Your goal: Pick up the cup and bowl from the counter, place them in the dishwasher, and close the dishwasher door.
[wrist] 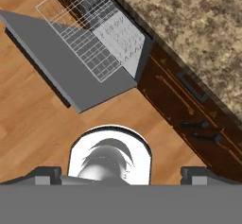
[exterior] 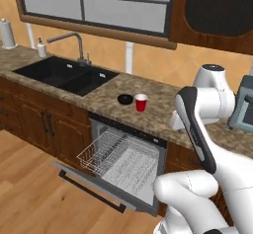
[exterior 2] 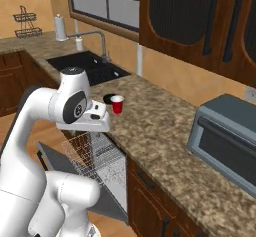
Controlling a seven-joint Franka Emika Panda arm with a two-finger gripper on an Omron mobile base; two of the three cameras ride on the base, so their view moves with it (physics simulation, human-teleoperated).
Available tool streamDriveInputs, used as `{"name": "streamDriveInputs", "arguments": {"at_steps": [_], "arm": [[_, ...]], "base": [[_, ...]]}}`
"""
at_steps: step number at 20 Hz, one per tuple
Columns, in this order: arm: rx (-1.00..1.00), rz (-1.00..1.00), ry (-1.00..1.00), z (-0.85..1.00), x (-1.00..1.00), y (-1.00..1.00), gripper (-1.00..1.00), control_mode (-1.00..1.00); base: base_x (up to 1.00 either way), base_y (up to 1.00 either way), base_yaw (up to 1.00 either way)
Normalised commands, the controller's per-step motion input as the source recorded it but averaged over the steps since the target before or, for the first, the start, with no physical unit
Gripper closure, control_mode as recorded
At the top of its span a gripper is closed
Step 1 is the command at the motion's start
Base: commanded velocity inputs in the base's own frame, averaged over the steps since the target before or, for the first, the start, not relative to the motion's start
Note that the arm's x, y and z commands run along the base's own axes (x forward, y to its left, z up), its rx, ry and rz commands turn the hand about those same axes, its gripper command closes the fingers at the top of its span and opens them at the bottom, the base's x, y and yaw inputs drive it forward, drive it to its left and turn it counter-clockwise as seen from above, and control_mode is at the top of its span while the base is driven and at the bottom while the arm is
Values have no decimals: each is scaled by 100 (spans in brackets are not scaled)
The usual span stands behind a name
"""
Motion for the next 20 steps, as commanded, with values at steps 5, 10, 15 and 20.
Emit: {"name": "streamDriveInputs", "arguments": {"at_steps": [5, 10, 15, 20], "arm": [[0, 0, 0, 0, 0, 0, -100, 100], [0, 0, 0, 0, 0, 0, -100, 100], [0, 0, 0, 0, 0, 0, -100, 100], [0, 0, 0, 0, 0, 0, -100, 100]], "base": [[42, -11, 30], [48, -22, 28], [46, -30, 25], [45, -6, 17]]}}
